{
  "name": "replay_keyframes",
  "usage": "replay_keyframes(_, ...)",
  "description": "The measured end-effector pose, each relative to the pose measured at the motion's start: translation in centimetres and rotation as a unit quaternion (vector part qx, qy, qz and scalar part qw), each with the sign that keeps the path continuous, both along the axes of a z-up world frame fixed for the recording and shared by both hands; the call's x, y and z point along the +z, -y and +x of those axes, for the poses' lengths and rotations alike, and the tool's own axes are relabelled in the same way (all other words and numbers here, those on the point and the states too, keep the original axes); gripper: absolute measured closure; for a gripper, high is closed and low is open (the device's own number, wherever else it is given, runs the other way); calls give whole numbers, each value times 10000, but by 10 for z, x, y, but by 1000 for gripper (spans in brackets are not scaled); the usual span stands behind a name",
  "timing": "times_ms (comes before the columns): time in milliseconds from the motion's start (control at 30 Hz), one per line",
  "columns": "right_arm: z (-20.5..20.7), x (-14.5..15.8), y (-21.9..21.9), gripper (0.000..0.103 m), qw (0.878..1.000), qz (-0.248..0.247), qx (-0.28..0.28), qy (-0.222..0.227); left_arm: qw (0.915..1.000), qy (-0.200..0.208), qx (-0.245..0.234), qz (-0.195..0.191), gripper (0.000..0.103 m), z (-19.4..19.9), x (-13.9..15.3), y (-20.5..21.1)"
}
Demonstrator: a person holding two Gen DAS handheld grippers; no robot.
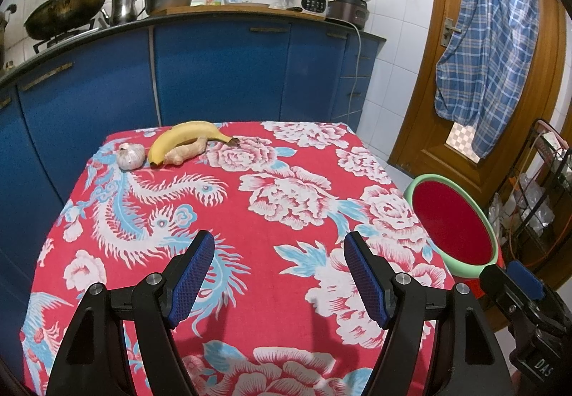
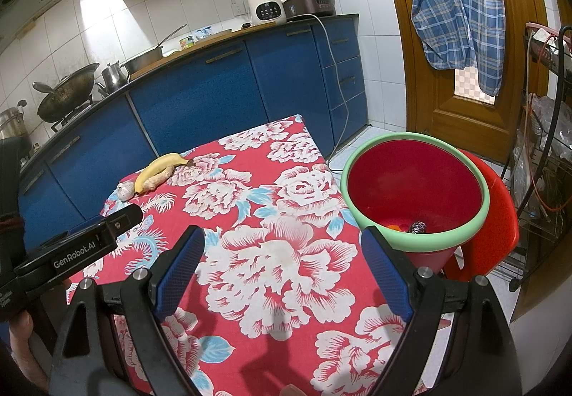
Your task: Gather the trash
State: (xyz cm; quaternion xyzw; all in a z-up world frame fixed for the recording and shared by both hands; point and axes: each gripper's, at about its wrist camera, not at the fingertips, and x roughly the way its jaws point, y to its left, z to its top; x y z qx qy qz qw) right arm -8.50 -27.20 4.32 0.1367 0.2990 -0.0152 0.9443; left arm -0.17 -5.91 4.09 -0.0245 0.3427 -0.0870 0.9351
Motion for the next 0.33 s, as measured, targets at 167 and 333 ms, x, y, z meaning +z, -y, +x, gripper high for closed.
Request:
replay_keyframes(167,0,0,0,14,10000,0,4,-3,10000,-7,-3,-9,27,0,0,0)
replay_keyframes(333,0,0,0,14,10000,1,2,-4,10000,-14,-20,-25,27,0,0,0)
